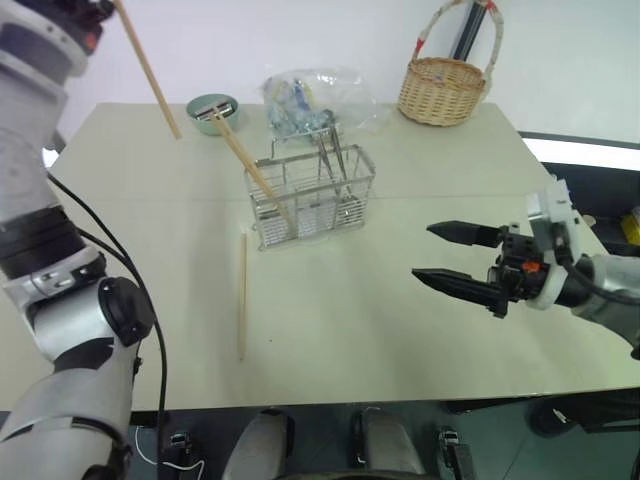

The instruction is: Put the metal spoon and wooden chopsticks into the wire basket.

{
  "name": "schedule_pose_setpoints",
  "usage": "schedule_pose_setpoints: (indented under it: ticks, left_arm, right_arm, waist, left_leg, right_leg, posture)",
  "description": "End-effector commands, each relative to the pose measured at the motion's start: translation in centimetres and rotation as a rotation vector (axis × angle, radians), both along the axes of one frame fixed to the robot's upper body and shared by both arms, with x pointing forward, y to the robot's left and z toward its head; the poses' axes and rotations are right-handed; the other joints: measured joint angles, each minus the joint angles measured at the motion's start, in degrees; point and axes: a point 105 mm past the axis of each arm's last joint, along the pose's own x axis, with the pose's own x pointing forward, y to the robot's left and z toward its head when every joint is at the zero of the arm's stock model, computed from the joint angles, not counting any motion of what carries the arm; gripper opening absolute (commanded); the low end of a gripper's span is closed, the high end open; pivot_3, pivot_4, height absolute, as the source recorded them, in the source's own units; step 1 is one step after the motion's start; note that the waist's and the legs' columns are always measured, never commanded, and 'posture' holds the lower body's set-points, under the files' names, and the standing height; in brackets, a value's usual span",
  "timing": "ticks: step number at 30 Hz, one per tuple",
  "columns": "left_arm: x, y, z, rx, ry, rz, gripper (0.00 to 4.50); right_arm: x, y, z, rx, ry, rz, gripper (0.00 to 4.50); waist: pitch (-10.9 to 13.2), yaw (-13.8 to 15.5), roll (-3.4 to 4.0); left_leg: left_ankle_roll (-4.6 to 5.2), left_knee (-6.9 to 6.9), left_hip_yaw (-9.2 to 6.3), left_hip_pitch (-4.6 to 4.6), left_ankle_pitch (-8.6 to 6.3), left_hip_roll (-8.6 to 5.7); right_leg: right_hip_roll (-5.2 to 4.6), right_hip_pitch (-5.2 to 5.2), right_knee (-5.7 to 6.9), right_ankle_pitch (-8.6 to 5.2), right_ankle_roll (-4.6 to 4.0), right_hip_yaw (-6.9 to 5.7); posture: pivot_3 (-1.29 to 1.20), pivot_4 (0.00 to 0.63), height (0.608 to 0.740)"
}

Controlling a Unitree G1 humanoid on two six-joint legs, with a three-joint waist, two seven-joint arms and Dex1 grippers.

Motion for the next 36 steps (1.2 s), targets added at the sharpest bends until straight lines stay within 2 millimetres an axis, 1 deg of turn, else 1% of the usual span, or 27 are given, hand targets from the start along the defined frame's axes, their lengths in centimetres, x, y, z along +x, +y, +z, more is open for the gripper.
schedule_pose_setpoints:
  ticks: [1,5,8,10,12,14,18,19,23,27,30,32,33,35,36]
  left_arm:
    - [-0.1,-2.3,-0.2,0.043,-0.027,-0.040,0.03]
    - [0.6,-5.1,-1.2,0.083,-0.034,-0.090,0.03]
    - [1.1,-6.4,-1.8,0.106,-0.035,-0.118,0.03]
    - [1.7,-7.6,-2.9,0.135,-0.028,-0.131,0.03]
    - [2.1,-8.3,-3.6,0.155,-0.036,-0.129,0.03]
    - [2.5,-8.5,-4.3,0.157,-0.053,-0.099,0.03]
    - [3.3,-8.8,-6.6,0.198,-0.071,-0.013,0.03]
    - [3.5,-8.8,-6.9,0.201,-0.073,-0.001,0.03]
    - [4.3,-8.6,-9.0,0.188,-0.018,0.039,0.03]
    - [4.2,-8.7,-9.6,0.151,0.009,0.036,0.03]
    - [3.9,-8.9,-9.7,0.114,0.020,0.006,1.04]
    - [3.7,-8.9,-9.7,0.108,0.026,0.008,2.18]
    - [3.6,-8.7,-9.6,0.102,0.031,0.011,2.49]
    - [3.3,-7.8,-9.3,0.090,0.037,0.023,3.50]
    - [3.0,-7.0,-8.9,0.098,0.041,0.037,3.90]
  right_arm:
    - [-0.3,-0.1,1.3,0.017,-0.073,-0.017,4.50]
    - [-0.6,-0.1,1.2,0.018,-0.075,-0.029,4.50]
    - [-0.7,-0.1,1.2,0.018,-0.077,-0.041,4.50]
    - [-0.7,-0.3,1.4,0.025,-0.080,-0.056,4.50]
    - [-0.7,-0.4,1.5,0.029,-0.082,-0.065,4.50]
    - [-0.7,-0.4,1.7,0.037,-0.083,-0.072,4.50]
    - [-0.7,-0.5,1.9,0.061,-0.080,-0.095,4.50]
    - [-0.6,-0.5,1.9,0.068,-0.078,-0.102,4.50]
    - [-0.3,-0.3,1.9,0.116,-0.058,-0.130,4.50]
    - [-0.3,-0.2,1.8,0.121,-0.048,-0.133,4.50]
    - [0.1,-0.3,1.7,0.124,-0.042,-0.137,4.50]
    - [0.2,-0.4,1.7,0.123,-0.041,-0.138,4.50]
    - [0.3,-0.3,1.7,0.124,-0.041,-0.137,4.50]
    - [0.6,-0.3,1.6,0.124,-0.039,-0.133,4.50]
    - [0.7,-0.2,1.6,0.124,-0.039,-0.130,4.50]
  waist:
    - [0.00,-0.07,0.00]
    - [0.01,-0.09,-0.01]
    - [0.02,-0.14,0.01]
    - [0.01,-0.06,0.02]
    - [0.01,-0.04,0.02]
    - [0.01,-0.04,0.02]
    - [0.01,-0.08,0.02]
    - [0.01,-0.06,0.02]
    - [0.01,-0.02,0.02]
    - [0.02,0.01,0.01]
    - [0.02,-0.01,0.01]
    - [0.02,-0.02,0.01]
    - [0.02,-0.02,0.01]
    - [0.01,-0.16,0.02]
    - [0.02,-0.28,0.03]
  left_leg:
    - [0.00,0.01,0.00,-0.02,0.00,0.00]
    - [0.02,-0.01,0.00,-0.09,-0.01,0.00]
    - [0.04,-0.07,0.05,-0.09,-0.03,0.00]
    - [0.05,-0.09,0.06,-0.07,-0.03,0.00]
    - [0.05,-0.08,0.06,-0.07,-0.03,0.00]
    - [0.05,-0.06,0.06,-0.06,-0.03,0.00]
    - [0.05,-0.06,0.07,-0.06,-0.03,0.01]
    - [0.05,-0.06,0.07,-0.07,-0.03,0.01]
    - [0.07,-0.06,0.06,-0.10,-0.03,0.01]
    - [0.10,-0.05,0.05,-0.10,-0.05,0.00]
    - [0.11,-0.05,0.05,-0.10,-0.06,0.00]
    - [0.11,-0.05,0.05,-0.10,-0.06,0.00]
    - [0.11,-0.05,0.05,-0.10,-0.05,0.00]
    - [0.11,-0.05,0.06,-0.08,-0.06,0.00]
    - [0.11,-0.05,0.06,-0.08,-0.06,0.00]
  right_leg:
    - [0.00,-0.02,0.00,0.00,0.00,0.00]
    - [0.00,-0.10,0.00,0.00,-0.01,0.00]
    - [-0.02,-0.11,-0.03,0.00,-0.01,0.02]
    - [-0.02,-0.10,-0.05,0.00,-0.01,0.02]
    - [-0.02,-0.08,-0.05,0.00,-0.01,0.02]
    - [-0.02,-0.07,-0.05,0.00,-0.01,0.02]
    - [-0.03,-0.07,-0.08,0.00,-0.02,0.03]
    - [-0.03,-0.07,-0.08,0.00,-0.02,0.03]
    - [-0.03,-0.09,-0.09,0.00,-0.02,0.03]
    - [-0.04,-0.08,-0.09,0.00,-0.02,0.03]
    - [-0.03,-0.07,-0.09,0.00,-0.01,0.02]
    - [-0.02,-0.07,-0.09,0.00,-0.01,0.02]
    - [-0.02,-0.07,-0.08,0.00,-0.01,0.02]
    - [-0.02,-0.07,-0.08,0.00,-0.01,0.02]
    - [-0.01,-0.07,-0.08,0.00,-0.01,0.02]
  posture:
    - [0.00,0.150,0.681]
    - [0.00,0.150,0.681]
    - [0.00,0.150,0.681]
    - [0.00,0.150,0.681]
    - [0.00,0.150,0.681]
    - [0.00,0.150,0.681]
    - [0.00,0.150,0.681]
    - [0.00,0.150,0.681]
    - [0.00,0.150,0.681]
    - [0.00,0.150,0.681]
    - [0.00,0.150,0.681]
    - [0.00,0.150,0.681]
    - [0.00,0.150,0.681]
    - [0.00,0.150,0.681]
    - [0.00,0.150,0.681]
